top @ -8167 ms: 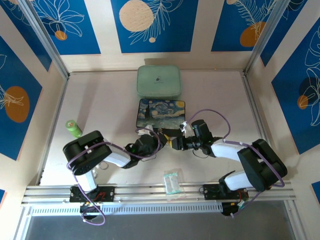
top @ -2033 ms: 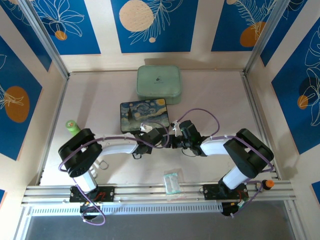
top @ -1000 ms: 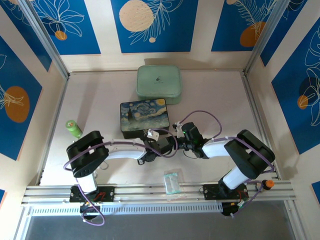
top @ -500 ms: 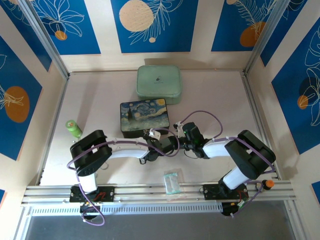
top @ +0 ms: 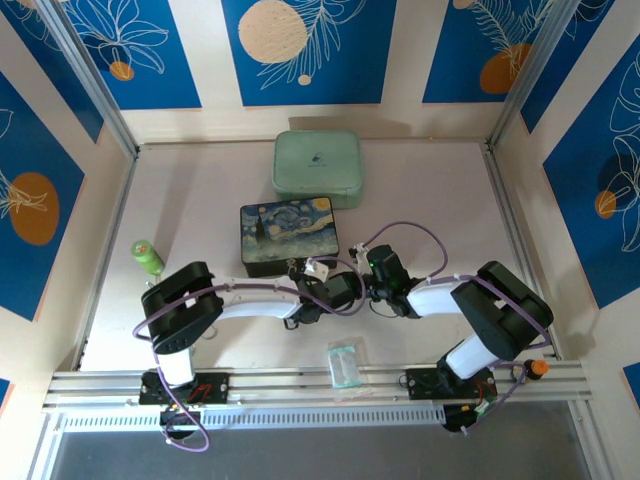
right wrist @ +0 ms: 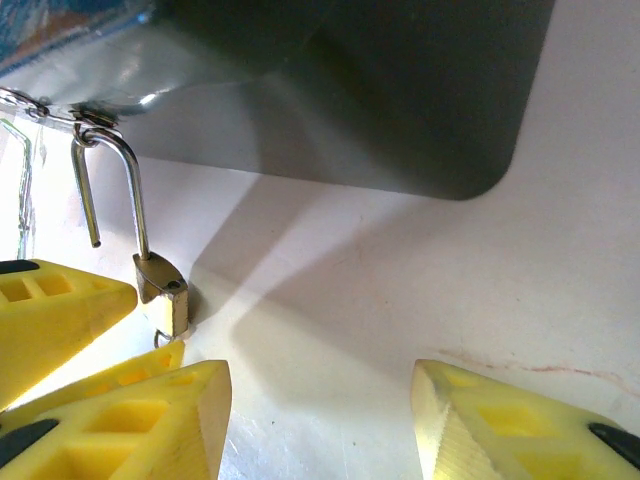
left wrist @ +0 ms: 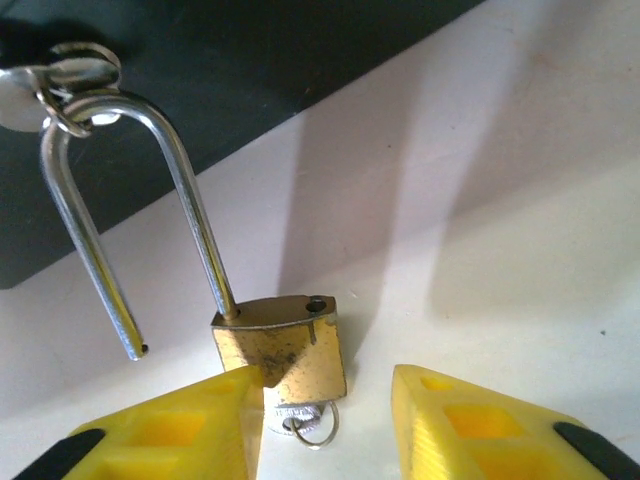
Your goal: Unlock the padlock with the key
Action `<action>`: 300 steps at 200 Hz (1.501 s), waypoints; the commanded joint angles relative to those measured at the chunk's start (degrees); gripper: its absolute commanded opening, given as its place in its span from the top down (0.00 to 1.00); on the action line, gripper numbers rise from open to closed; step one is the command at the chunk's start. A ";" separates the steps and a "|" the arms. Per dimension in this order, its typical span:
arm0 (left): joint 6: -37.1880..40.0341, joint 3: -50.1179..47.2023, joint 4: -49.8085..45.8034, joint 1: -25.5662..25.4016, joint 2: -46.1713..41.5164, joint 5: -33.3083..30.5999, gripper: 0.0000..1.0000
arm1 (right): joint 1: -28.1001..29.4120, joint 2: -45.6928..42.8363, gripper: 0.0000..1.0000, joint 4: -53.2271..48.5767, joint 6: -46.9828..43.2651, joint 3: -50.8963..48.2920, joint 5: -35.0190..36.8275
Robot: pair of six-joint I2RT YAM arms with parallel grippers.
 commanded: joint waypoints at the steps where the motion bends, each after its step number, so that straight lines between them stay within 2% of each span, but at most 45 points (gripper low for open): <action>1: -0.95 1.15 -1.26 -0.96 0.62 0.50 0.58 | -0.65 -0.29 0.48 -2.14 0.13 -1.07 0.63; 50: -1.45 2.51 -3.23 -2.03 0.54 -0.37 0.53 | -0.59 -0.01 0.48 -1.47 0.32 -1.51 0.76; 97: -1.04 1.10 -0.61 -1.96 -2.00 1.56 0.52 | -0.68 -0.33 0.48 -1.53 0.73 -1.69 0.75; 107: -0.65 0.09 0.52 -1.62 -4.13 2.19 0.48 | -0.67 -0.87 0.47 -1.96 1.31 -1.69 1.18; 121: 0.33 -1.90 2.38 -0.71 -8.41 2.92 0.31 | -0.73 -1.73 0.39 -5.07 2.70 -0.53 1.21; 135: 1.03 -4.39 4.05 1.01 -13.72 3.48 0.04 | -0.72 -2.48 0.35 -7.60 3.40 0.88 0.58; 139: 1.28 -5.27 4.65 1.57 -15.46 3.83 0.01 | -0.68 -2.71 0.35 -7.92 3.54 1.17 0.33; 146: 1.66 -6.61 5.70 2.93 -18.33 5.03 0.01 | -0.53 -3.12 0.33 -8.65 3.98 1.58 0.24; 151: 1.85 -7.66 6.56 3.93 -20.38 6.14 0.01 | -0.32 -3.42 0.18 -9.37 4.57 1.97 0.55; 155: 1.97 -8.55 7.23 4.77 -21.99 7.03 0.01 | -0.01 -3.68 0.02 -10.00 5.03 2.27 1.04; 157: 2.09 -9.02 7.59 5.21 -22.78 7.57 0.01 | 0.15 -3.79 0.00 -10.40 5.18 2.44 1.32; 179: 2.22 -13.54 10.58 10.04 -30.19 12.58 0.01 | 4.02 -4.24 0.01 -14.64 4.54 5.48 4.03; 203: 1.94 -19.01 14.95 16.56 -36.56 19.85 0.00 | 9.50 -2.27 0.00 -21.48 4.79 10.63 10.30; 228: -0.14 -24.84 20.78 23.24 -41.93 28.03 0.01 | 13.95 2.43 0.08 -27.97 5.41 17.04 15.24; 270: 1.40 -25.28 16.41 25.04 -46.01 24.42 0.01 | 17.53 8.56 0.21 -29.31 7.16 22.74 15.40; 300: 1.69 -25.72 16.13 25.57 -46.48 23.69 0.00 | 18.78 12.32 0.26 -30.46 7.42 26.23 16.19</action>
